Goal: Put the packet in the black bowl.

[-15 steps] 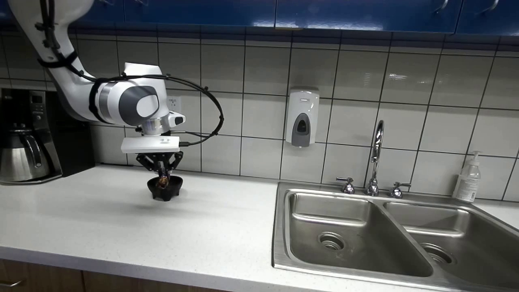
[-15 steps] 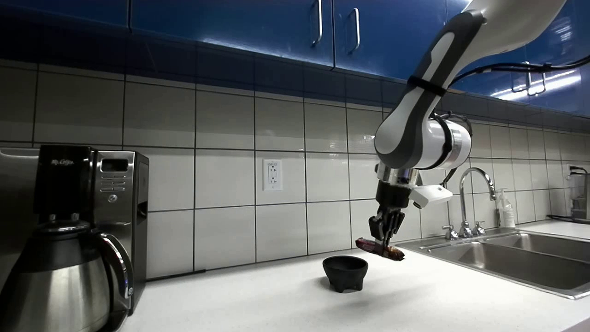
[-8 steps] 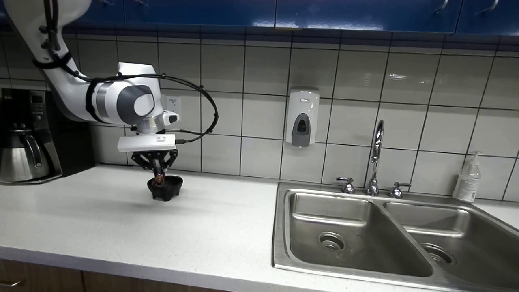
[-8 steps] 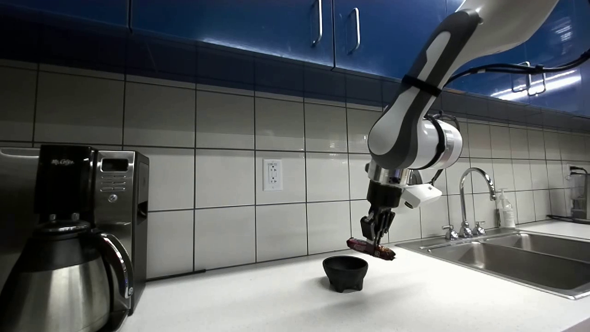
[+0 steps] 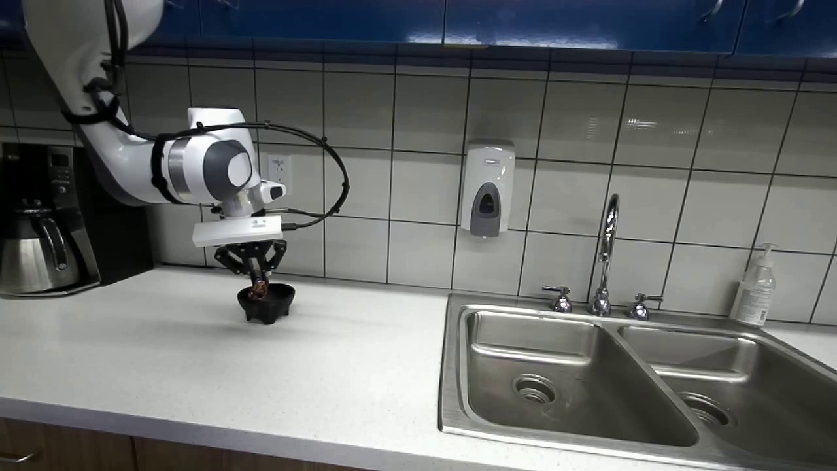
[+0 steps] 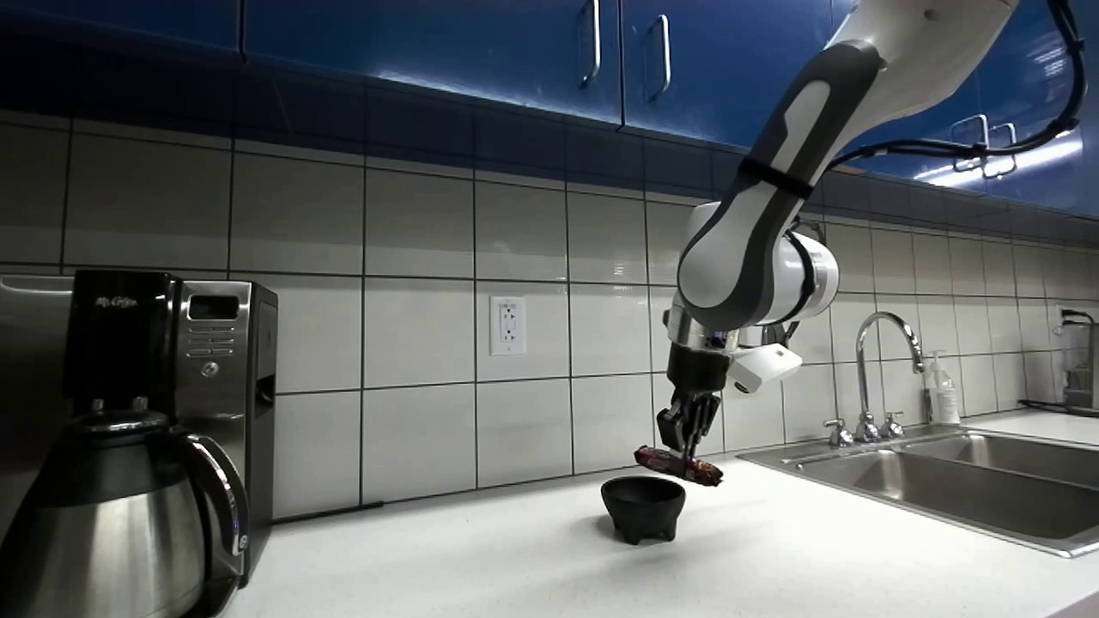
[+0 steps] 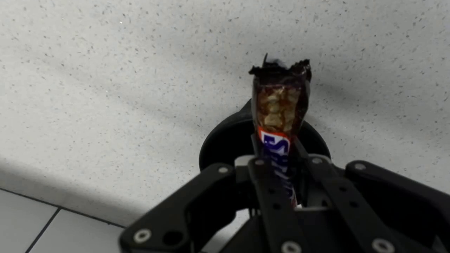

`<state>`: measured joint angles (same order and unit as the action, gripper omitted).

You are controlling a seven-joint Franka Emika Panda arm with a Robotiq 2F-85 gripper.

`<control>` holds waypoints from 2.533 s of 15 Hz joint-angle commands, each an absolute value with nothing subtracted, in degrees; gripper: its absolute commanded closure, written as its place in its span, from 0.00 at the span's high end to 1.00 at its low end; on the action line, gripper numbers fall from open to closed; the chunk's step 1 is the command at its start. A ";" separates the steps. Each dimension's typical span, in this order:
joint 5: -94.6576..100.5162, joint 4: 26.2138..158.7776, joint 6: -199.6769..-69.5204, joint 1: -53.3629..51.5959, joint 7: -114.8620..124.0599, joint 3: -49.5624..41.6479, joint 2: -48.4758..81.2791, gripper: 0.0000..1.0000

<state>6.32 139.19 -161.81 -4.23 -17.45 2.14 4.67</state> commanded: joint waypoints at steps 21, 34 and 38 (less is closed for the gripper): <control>16.77 127.36 -155.04 -6.53 -2.64 1.33 13.84 0.81; 15.34 135.60 -158.24 -5.23 -4.33 1.02 7.38 1.00; 14.62 142.64 -159.72 -4.31 -5.39 1.22 1.30 1.00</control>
<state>15.38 135.65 -158.09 -5.47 -4.21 0.80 8.12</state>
